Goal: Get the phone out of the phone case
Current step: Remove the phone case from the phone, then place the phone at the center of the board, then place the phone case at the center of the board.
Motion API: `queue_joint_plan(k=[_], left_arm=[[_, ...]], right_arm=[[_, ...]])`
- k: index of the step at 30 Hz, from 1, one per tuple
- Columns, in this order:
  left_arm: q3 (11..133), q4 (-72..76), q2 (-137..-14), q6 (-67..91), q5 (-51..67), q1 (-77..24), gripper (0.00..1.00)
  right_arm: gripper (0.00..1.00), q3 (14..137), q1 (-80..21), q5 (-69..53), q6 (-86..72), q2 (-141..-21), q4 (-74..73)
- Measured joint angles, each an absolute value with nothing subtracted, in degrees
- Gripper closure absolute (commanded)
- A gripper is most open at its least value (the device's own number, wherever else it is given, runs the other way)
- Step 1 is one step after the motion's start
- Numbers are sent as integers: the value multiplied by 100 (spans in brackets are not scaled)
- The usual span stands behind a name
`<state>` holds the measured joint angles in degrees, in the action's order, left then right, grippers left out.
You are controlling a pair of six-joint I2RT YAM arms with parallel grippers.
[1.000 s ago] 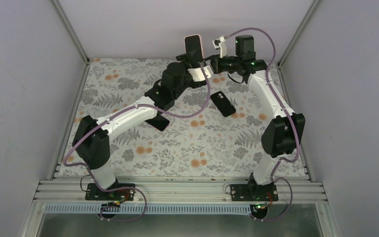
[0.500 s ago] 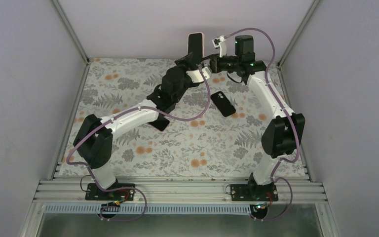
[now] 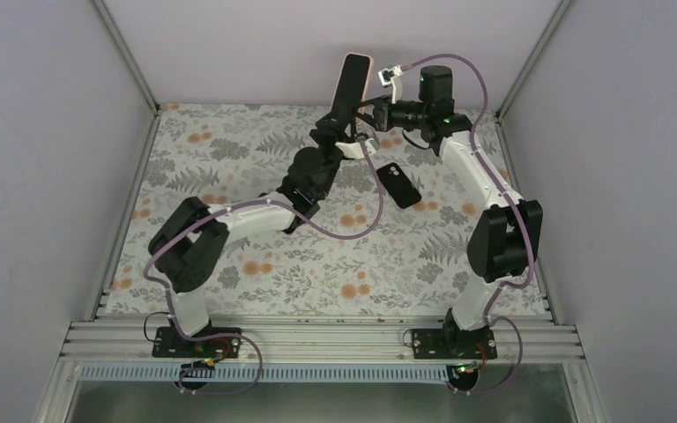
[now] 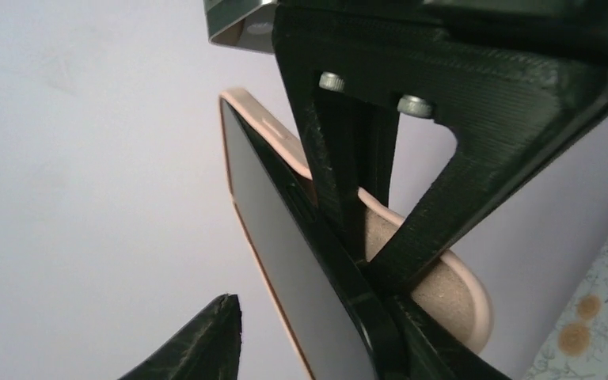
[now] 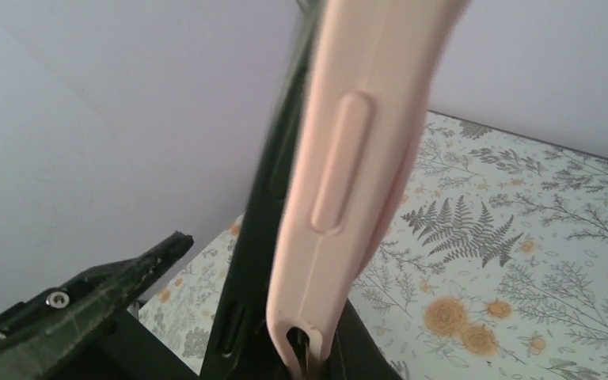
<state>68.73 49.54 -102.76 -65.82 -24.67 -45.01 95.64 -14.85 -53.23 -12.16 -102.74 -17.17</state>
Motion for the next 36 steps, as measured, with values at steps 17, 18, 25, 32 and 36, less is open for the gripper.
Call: queue_joint_plan(k=[17, 18, 25, 32, 36], left_arm=[[6670, 4897, -9966, -6495, -2652, -4521, 98], [6630, 4515, -9675, -6342, -2606, -4425, 98], [6340, 2034, -7931, -5623, -1975, -3791, 98], [4694, 1076, -6685, -5874, -2128, -2718, 98], [3310, 690, -5961, -6414, -2403, -2532, 98]], right_arm=[[97, 10565, -1575, -4818, -311, -10547, -3218], [97, 10689, -1597, -4491, -82, -10597, -3509], [97, 10195, -1197, -2307, 1437, -10619, -4545], [97, 9059, -963, -2558, 2593, -10597, -5896], [97, 8401, -1227, -3048, 2987, -10580, -6252]])
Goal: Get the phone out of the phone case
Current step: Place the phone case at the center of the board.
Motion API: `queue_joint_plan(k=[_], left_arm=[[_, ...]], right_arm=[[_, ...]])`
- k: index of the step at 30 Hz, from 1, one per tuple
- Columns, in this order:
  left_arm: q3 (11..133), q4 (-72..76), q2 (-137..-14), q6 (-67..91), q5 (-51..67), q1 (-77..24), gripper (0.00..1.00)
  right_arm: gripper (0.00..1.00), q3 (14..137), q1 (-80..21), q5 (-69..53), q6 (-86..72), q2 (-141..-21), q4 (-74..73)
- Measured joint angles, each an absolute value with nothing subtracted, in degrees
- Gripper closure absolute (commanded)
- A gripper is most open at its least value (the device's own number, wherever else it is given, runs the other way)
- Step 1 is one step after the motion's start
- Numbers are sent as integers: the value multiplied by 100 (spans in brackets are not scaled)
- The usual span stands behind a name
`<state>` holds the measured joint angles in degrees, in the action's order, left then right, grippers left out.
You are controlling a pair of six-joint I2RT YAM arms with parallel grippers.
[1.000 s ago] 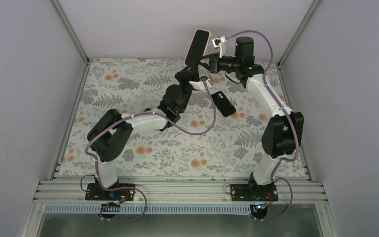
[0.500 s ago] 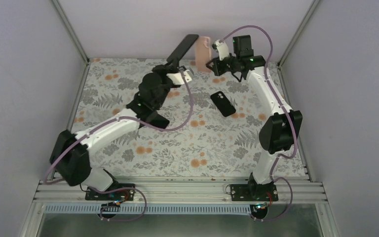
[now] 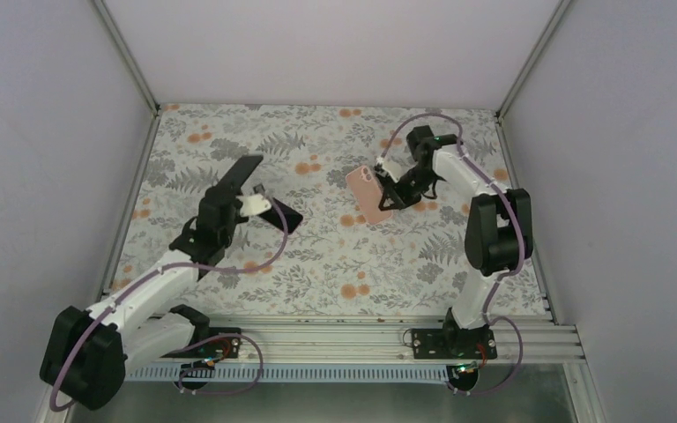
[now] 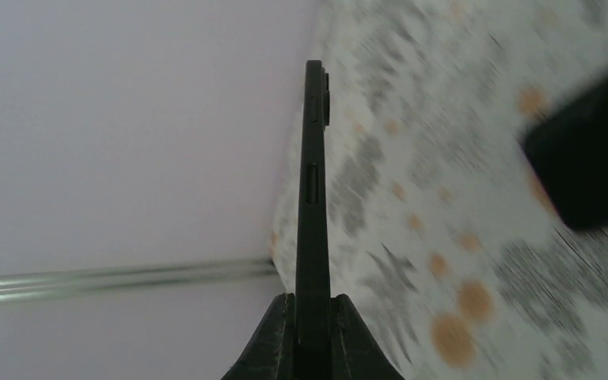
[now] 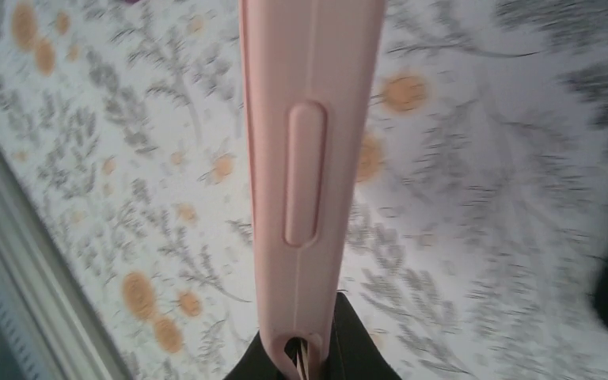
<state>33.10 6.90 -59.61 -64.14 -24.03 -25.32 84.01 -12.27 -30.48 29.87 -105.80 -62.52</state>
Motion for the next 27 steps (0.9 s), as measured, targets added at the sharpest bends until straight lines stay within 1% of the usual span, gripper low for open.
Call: queue_joint_plan(k=[7, 12, 15, 17, 18, 19, 20, 21, 23, 25, 27], left_arm=[[2180, 93, -5323, -6681, -2591, -2440, 98], [1859, -495, -5256, -6528, -2497, -2423, 98], [1778, -519, -5260, -6431, -2488, -2423, 98], [1758, -502, -5295, -6364, -2484, -2423, 98], [1754, -495, -5332, -6322, -2484, -2423, 96], [1754, -486, -5371, -6270, -2482, -2423, 88], [1756, -486, -5413, -6215, -2469, -2423, 79], [1767, -508, -5439, -6167, -2440, -2423, 71], [1767, -845, -5524, -6038, -2241, -2416, 61], [1675, -1304, -5651, -6034, -2029, -2425, 51], [1610, -1570, -5688, -6001, -2005, -2443, 42]], right_arm=[[96, 8232, -1610, -3446, 3146, -10881, -6326], [96, 8193, -1728, -3301, 3135, -11367, -6156], [96, 8167, -1723, -3089, 3098, -11487, -6101], [89, 8167, -1723, -3050, 3081, -11524, -6075], [83, 8165, -1723, -3024, 3083, -11537, -6060], [77, 8158, -1723, -2965, 3103, -11546, -6038], [66, 8145, -1723, -2910, 3081, -11548, -6018], [60, 8110, -1723, -2823, 3092, -11548, -6001], [49, 8003, -1723, -2585, 3109, -11548, -5961], [40, 7878, -1723, -2364, 3155, -11548, -5959], [36, 7822, -1723, -2259, 3197, -11515, -6045]])
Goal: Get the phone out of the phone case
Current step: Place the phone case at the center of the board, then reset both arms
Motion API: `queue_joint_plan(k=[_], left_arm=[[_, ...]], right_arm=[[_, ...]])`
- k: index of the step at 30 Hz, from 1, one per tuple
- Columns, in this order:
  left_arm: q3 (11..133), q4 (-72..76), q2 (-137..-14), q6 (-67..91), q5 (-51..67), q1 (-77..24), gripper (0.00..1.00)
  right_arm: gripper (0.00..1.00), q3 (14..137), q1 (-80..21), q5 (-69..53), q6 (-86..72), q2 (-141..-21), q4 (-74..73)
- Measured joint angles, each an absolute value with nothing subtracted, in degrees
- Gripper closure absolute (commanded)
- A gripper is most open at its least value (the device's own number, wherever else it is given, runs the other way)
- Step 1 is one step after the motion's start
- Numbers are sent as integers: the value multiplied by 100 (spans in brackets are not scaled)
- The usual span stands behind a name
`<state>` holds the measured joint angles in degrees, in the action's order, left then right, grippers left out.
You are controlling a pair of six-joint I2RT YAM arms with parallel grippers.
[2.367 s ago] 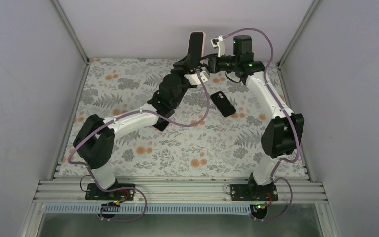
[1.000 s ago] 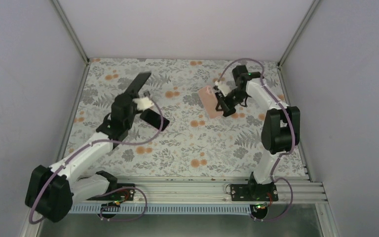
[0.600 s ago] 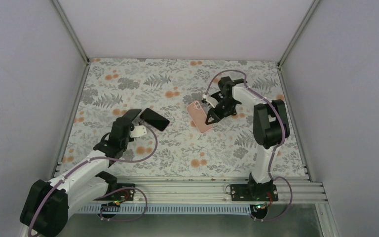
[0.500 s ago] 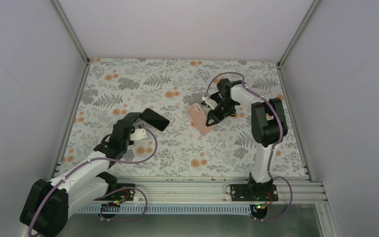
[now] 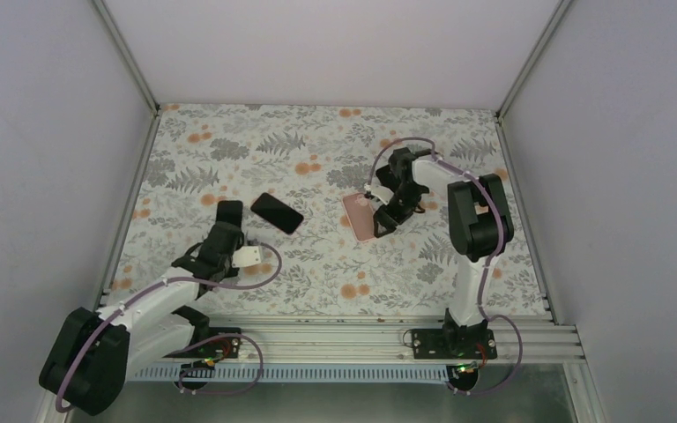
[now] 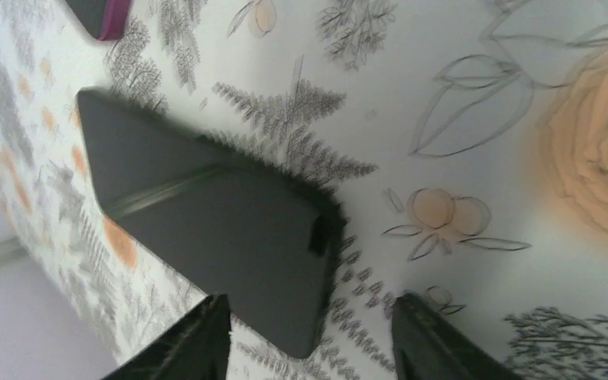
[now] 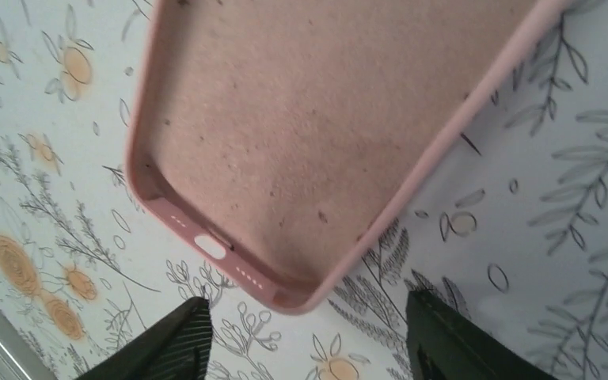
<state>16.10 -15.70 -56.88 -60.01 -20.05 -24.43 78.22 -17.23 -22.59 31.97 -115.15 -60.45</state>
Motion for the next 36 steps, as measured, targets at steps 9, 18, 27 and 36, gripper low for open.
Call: queue_joint_plan(k=[9, 18, 27, 36], left_arm=[[2397, -3315, -5273, -5577, -1033, -2397, 0], [6519, -5616, -5238, -5013, 1350, -1782, 0], [8040, -5450, -5581, -4338, 1691, -43, 0], [6840, -3621, -6073, -3026, 2110, 3216, 0]], right_arm=[[0, 7693, -1719, -1483, 3629, -10783, -6587], [0, 8525, -1601, -816, 3750, -8580, -7004], [0, 9225, 1363, -1470, 2963, -7975, -5430], [0, 7229, 2591, -2294, 1994, -7804, -3642]])
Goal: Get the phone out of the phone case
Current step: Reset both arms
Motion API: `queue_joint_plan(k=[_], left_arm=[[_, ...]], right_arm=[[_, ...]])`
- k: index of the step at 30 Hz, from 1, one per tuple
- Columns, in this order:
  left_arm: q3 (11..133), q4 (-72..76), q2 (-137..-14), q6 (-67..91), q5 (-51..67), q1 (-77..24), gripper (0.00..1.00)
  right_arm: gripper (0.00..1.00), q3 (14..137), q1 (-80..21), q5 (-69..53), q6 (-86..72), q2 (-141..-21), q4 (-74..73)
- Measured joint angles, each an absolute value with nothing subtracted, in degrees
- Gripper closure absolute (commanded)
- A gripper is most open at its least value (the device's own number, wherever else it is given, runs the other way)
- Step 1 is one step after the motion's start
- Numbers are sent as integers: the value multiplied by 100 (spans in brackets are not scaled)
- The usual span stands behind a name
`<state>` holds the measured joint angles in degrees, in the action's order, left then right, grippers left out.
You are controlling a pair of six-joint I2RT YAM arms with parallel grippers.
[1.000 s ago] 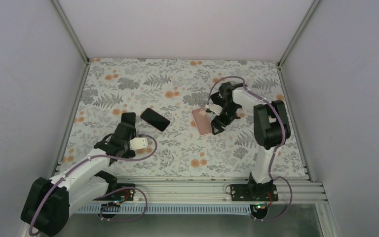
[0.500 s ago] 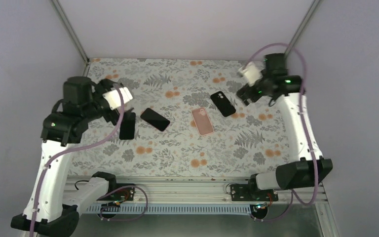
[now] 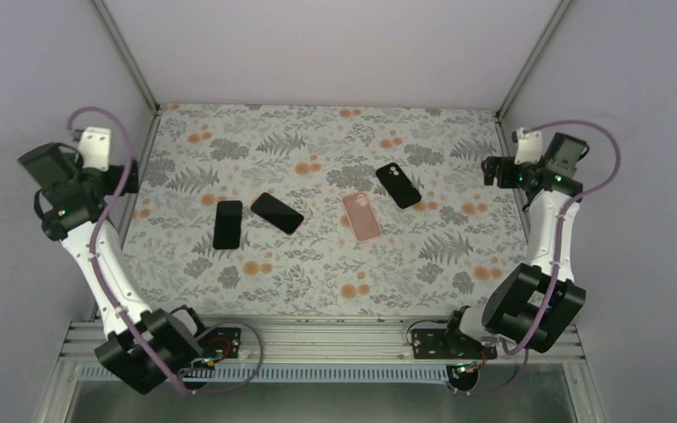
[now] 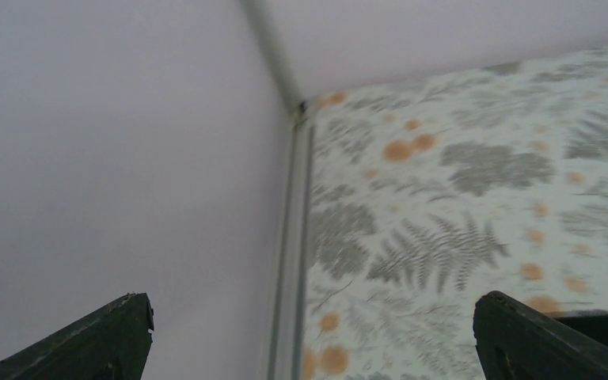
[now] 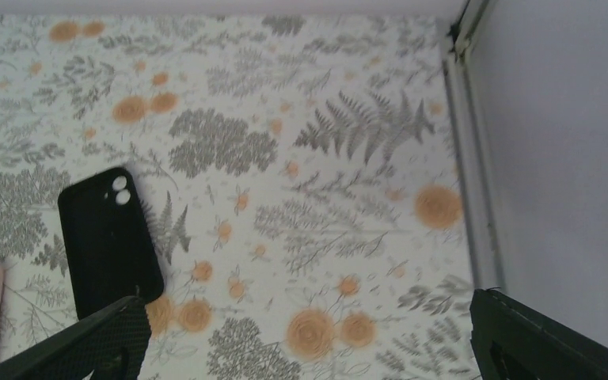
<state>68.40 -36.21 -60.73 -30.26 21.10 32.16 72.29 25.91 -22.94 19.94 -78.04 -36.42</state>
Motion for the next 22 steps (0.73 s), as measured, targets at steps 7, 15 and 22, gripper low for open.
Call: queue_joint_plan(k=[7, 15, 22], left_arm=[[5535, -2423, -6289, -2276, 2578, 4447, 0], [4821, -1925, -6318, -2075, 3024, 4460, 0], [4818, -1872, -6320, -2088, 3354, 4462, 0]], right_arm=[[0, 6403, 2589, -2165, 1544, -7590, -2827], [0, 6403, 2545, -1726, 1120, -7594, -2213], [0, 6337, 2095, -1350, 1098, -7623, -1997]])
